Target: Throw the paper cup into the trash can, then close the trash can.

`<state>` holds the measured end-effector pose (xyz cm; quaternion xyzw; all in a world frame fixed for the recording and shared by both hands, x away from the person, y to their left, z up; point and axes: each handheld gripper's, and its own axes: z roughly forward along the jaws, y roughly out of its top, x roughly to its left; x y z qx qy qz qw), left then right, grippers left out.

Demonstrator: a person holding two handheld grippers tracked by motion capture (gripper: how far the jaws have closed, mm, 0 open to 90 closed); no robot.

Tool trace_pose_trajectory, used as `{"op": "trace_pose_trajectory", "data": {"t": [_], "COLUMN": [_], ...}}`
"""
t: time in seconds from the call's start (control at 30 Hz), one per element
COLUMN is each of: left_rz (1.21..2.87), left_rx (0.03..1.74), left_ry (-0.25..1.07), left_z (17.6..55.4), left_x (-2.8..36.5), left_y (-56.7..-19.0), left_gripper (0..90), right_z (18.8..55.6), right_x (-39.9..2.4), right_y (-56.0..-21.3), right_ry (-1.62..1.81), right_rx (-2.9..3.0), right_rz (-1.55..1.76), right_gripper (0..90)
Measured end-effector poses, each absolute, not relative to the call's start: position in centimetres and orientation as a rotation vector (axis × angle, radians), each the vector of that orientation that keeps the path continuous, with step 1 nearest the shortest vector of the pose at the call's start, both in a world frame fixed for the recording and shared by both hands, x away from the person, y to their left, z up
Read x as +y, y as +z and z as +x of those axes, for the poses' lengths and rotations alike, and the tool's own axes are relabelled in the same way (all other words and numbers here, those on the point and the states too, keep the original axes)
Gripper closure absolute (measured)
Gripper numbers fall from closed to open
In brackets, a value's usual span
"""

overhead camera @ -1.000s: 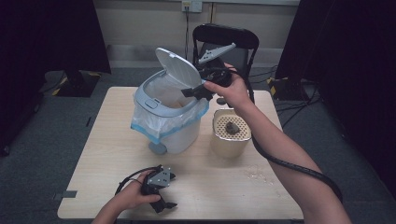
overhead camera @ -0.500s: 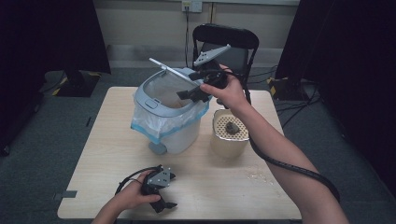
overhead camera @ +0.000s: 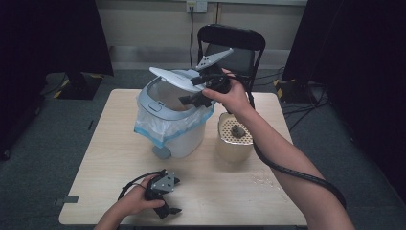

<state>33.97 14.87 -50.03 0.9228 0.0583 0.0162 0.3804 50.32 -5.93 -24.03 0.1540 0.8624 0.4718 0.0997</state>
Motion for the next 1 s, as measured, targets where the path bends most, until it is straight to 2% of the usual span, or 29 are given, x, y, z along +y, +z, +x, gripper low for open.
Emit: {"op": "trace_pose_trajectory", "data": {"t": [0.77, 0.8, 0.87, 1.0], "left_rz": [2.346, 2.349, 2.347, 2.345], "left_rx": [0.142, 0.141, 0.141, 0.142], "left_ry": [0.044, 0.046, 0.045, 0.044], "left_z": [34.0, 34.0, 34.0, 34.0], "left_x": [14.9, 14.9, 14.9, 14.9], "left_y": [-50.1, -50.1, -50.1, -50.1], "left_gripper": [0.0, 0.0, 0.0, 0.0], "right_z": [49.6, 49.6, 49.6, 49.7], "right_x": [-4.7, -4.6, -4.5, -4.3], "right_y": [-24.5, -24.6, -24.7, -24.8], "right_ry": [1.412, 1.405, 1.399, 1.385], "right_rx": [2.601, 2.609, 2.619, 2.637], "right_rz": [0.450, 0.448, 0.437, 0.435], "right_gripper": [16.0, 17.7, 26.9, 36.5]}}
